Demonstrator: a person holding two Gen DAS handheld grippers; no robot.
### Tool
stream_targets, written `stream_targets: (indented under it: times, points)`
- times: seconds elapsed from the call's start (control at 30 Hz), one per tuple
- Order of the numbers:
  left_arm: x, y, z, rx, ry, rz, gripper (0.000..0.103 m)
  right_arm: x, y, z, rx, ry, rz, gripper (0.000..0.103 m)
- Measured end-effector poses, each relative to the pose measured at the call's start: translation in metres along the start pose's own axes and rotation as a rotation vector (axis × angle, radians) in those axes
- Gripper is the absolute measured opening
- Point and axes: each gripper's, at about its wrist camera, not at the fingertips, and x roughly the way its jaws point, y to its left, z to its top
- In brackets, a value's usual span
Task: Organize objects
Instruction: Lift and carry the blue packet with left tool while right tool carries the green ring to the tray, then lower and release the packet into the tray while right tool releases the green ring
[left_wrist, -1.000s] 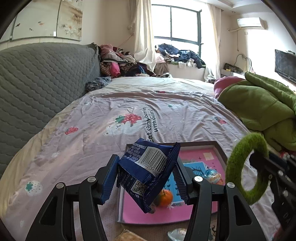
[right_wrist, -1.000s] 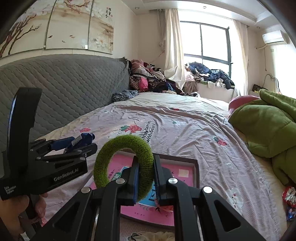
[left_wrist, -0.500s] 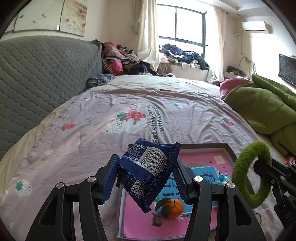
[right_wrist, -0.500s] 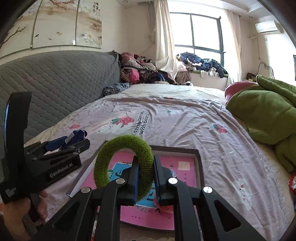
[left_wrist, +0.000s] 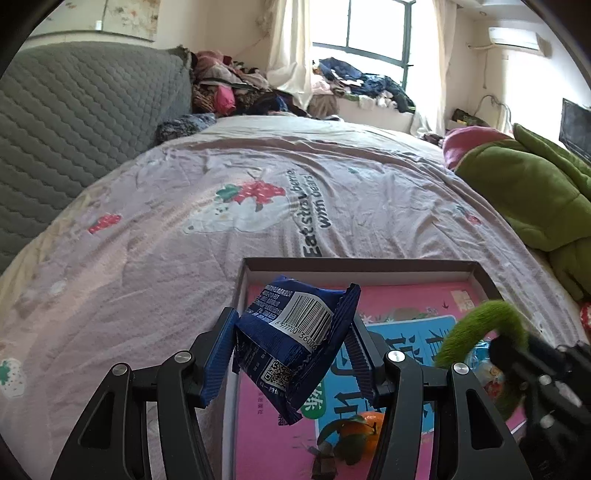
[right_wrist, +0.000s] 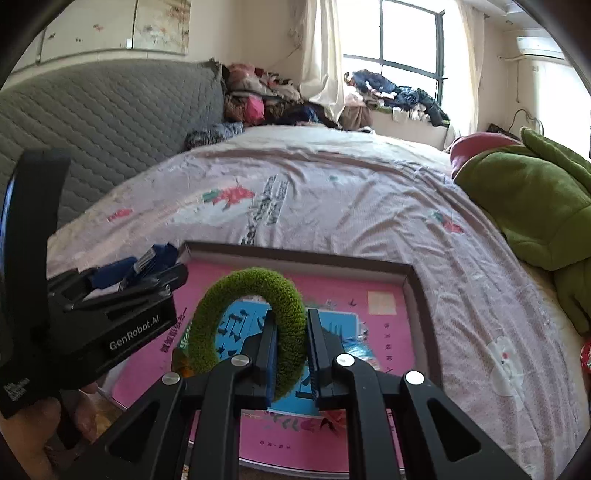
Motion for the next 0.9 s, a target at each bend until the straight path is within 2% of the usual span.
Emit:
stream_targets:
  times: [0.37, 0.47, 0.6, 0.9]
  points:
    - [0.018, -0.011, -0.01, 0.057, 0.059, -0.027, 0.059, 0.04, 0.013, -0.017, -0.057, 0.135, -0.076, 0.014]
    - [0.023, -0.012, -0.013, 0.06, 0.103, -0.037, 0.059, 0.045, 0.011, -0.02, -0.057, 0.158, -0.089, 0.015]
    - [0.033, -0.01, -0.016, 0.044, 0.15, -0.027, 0.059, 0.047, 0.011, -0.021, -0.054, 0.17, -0.093, 0.015]
    - [0.039, -0.009, -0.02, 0.053, 0.188, -0.03, 0.063, 0.049, 0.012, -0.024, -0.052, 0.192, -0.099, 0.015]
